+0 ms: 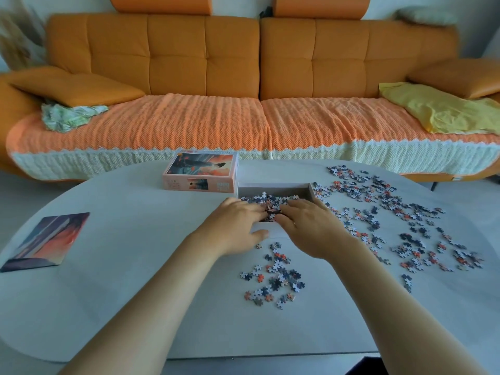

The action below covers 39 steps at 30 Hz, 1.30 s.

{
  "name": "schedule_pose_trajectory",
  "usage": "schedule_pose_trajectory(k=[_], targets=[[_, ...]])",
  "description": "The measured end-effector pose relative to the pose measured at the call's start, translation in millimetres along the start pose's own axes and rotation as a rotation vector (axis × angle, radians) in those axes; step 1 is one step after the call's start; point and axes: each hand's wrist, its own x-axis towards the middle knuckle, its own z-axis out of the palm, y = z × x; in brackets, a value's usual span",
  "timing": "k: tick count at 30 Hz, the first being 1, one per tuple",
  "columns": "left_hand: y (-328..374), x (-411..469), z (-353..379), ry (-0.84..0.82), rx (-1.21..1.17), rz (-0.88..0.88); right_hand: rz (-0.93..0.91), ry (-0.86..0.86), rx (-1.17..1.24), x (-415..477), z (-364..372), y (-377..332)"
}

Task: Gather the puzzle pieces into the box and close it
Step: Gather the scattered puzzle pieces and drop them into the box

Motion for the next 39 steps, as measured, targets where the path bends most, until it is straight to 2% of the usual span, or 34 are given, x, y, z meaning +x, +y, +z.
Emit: schedule_pose_trajectory(k=[3, 5, 9, 10, 12, 14, 17, 19, 25, 27, 30, 32, 39], targets=[[3.2, -3.5, -3.4, -0.010, -0.027, -0.033, 0.042, -0.031, -0.008, 1.6, 4.3, -1.6], [6.2, -6.3, -5.2, 0.060, -0.110, -0.035, 0.050, 0.036, 0.077, 2.1, -0.5, -2.7], [6.5, -12.8, -3.2, 0.315, -0.160, 0.064, -0.163, 0.340, 0.190, -3.2, -11.4, -8.4], [8.1, -16.1, -4.3, 0.354, -0.178, 0.083, -0.193, 0.360, 0.231, -6.5, -14.0, -10.4], [13.9, -25.3, -7.6, 0.384, -0.235, 0.112, -0.216, 0.285, 0.291, -14.9, -18.5, -16.4], [19.5, -34.2, -7.0, 0.338, -0.275, 0.100, -0.214, 0.147, 0.283, -24.2, -18.8, -22.8], [19.1, -42.8, 5.2, 0.116, -0.265, 0.038, -0.184, -0.030, 0.209, -35.7, -7.9, -23.9], [17.9, -47.2, 13.0, -0.011, -0.245, 0.021, -0.170, -0.080, 0.194, -42.1, -0.9, -22.6], [19.8, -60.3, 10.8, -0.046, -0.390, 0.020, -0.131, -0.144, 0.287, -61.2, -11.8, -16.0], [14.2, -66.2, 7.7, -0.105, -0.389, 0.000, -0.087, -0.167, 0.312, -69.6, -20.9, -8.5], [8.5, -71.8, 5.3, -0.223, -0.336, -0.047, -0.019, -0.304, 0.293, -79.6, -28.9, -0.6], [11.7, -70.8, 6.4, -0.204, -0.331, -0.050, -0.006, -0.345, 0.258, -82.3, -27.7, -3.1], [18.8, -59.2, 12.1, -0.109, -0.384, -0.063, 0.072, -0.275, 0.277, -75.1, -26.5, -17.1]])
